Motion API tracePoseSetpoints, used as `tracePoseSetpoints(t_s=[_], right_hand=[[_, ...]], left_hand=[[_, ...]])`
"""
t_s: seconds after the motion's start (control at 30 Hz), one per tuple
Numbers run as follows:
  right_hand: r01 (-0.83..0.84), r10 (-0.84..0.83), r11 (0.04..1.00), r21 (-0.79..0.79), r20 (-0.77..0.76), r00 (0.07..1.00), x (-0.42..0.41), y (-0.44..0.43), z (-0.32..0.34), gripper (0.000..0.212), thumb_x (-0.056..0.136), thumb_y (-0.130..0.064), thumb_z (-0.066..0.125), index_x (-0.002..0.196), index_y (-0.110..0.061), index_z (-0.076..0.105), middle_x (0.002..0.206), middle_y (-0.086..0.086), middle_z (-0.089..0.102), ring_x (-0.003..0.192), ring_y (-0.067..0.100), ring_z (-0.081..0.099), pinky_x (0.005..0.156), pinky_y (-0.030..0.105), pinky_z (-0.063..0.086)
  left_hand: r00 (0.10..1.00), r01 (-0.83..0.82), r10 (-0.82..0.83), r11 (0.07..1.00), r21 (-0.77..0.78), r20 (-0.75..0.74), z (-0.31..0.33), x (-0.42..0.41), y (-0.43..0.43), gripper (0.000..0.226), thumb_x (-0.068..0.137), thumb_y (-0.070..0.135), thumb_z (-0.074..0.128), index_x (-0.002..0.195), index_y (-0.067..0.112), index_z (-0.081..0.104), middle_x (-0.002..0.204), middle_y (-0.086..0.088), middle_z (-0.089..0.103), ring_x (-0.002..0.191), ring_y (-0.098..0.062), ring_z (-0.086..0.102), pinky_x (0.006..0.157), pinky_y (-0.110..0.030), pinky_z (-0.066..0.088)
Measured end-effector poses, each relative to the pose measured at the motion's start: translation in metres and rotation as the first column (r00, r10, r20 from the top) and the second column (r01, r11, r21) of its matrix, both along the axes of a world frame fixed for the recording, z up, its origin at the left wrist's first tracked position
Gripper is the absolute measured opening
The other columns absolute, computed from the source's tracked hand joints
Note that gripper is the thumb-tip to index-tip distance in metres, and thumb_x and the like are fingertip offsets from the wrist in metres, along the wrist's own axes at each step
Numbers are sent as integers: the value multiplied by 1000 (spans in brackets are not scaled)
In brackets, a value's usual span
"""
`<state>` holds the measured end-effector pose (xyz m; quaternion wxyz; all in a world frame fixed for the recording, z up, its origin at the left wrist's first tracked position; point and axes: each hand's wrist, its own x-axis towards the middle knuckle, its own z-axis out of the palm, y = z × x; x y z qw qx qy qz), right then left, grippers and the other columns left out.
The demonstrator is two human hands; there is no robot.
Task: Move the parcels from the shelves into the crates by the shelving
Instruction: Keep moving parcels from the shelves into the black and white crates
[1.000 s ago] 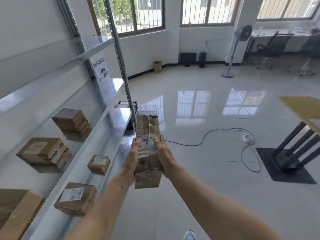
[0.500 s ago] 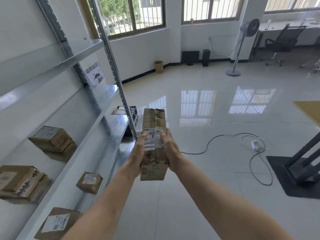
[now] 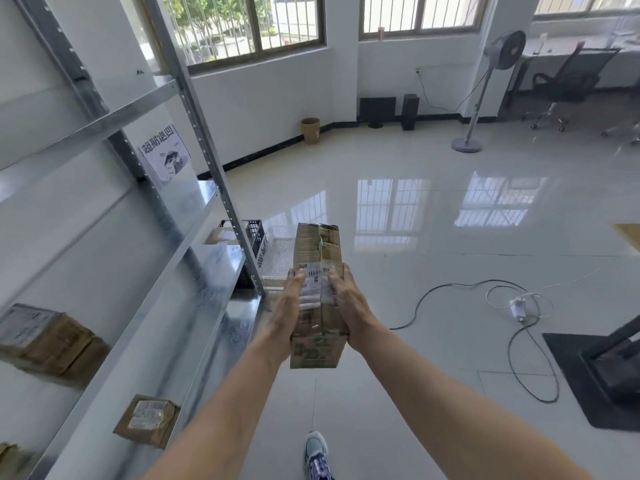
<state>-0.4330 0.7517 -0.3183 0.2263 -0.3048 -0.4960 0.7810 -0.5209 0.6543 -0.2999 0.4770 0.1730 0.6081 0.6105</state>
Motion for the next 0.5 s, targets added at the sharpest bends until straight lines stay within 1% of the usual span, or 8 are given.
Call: tracePoseSetpoints(t_s=[0.1, 0.17, 0.23, 0.3, 0.37, 0.4, 0.43, 0.5], right_hand=[[7, -7, 1000, 4, 10, 1000, -41, 42, -3, 29, 109, -28, 43, 138, -28, 43, 119, 16, 68, 94, 33, 75, 74, 46, 63], [18, -18, 1000, 13, 20, 1000, -64, 64, -2, 31, 108, -27, 46, 138, -29, 43, 120, 15, 68, 96, 35, 75, 77, 51, 62], [28, -29, 999, 25, 40, 999, -90, 87, 0, 32, 106, -28, 49, 137, -31, 43, 121, 16, 68, 98, 38, 73, 83, 59, 60], [34, -36, 998, 51, 51, 998, -115, 109, 1, 32, 103, -30, 54, 134, -33, 46, 122, 17, 67, 100, 41, 72, 84, 63, 58], [53, -57, 996, 72, 56, 997, -138, 130, 2, 36, 102, -30, 57, 136, -31, 46, 123, 17, 67, 100, 40, 73, 82, 60, 60], [65, -70, 995, 77, 63, 996, -148, 139, 1, 40, 101, -30, 59, 138, -29, 45, 123, 18, 67, 100, 39, 73, 82, 59, 61], [70, -76, 994, 80, 71, 995, -158, 149, -1, 44, 100, -32, 61, 140, -29, 44, 123, 18, 67, 100, 38, 73, 82, 59, 60], [68, -76, 993, 94, 88, 993, -176, 169, -6, 50, 97, -36, 64, 142, -32, 42, 124, 17, 67, 100, 38, 73, 83, 61, 60]], left_hand=[[1000, 4, -4, 999, 32, 0, -2, -41, 41, 49, 104, 54, 45, 142, 24, 55, 126, -22, 69, 104, -38, 73, 68, -42, 61], [1000, 22, -21, 999, 46, -11, 0, -65, 64, 46, 103, 50, 50, 142, 26, 53, 127, -22, 68, 104, -38, 73, 69, -42, 61], [999, 42, -40, 997, 70, -24, 1, -90, 88, 40, 101, 42, 55, 139, 30, 53, 129, -21, 66, 107, -39, 72, 71, -46, 62], [999, 47, -44, 995, 92, -29, 2, -116, 110, 36, 100, 34, 58, 136, 34, 53, 129, -19, 65, 107, -40, 71, 75, -54, 62], [998, 48, -44, 994, 93, -39, 2, -140, 132, 36, 99, 29, 61, 133, 39, 53, 129, -17, 67, 108, -40, 71, 81, -61, 61], [998, 51, -47, 995, 87, -44, 2, -150, 142, 38, 98, 28, 63, 132, 41, 52, 128, -15, 68, 108, -39, 72, 82, -62, 60], [997, 57, -53, 995, 85, -49, 1, -159, 152, 39, 97, 27, 64, 132, 41, 51, 127, -14, 69, 107, -38, 72, 83, -61, 60], [997, 62, -57, 994, 90, -60, 0, -176, 170, 43, 96, 27, 69, 132, 42, 50, 123, -12, 71, 104, -34, 74, 78, -52, 63]])
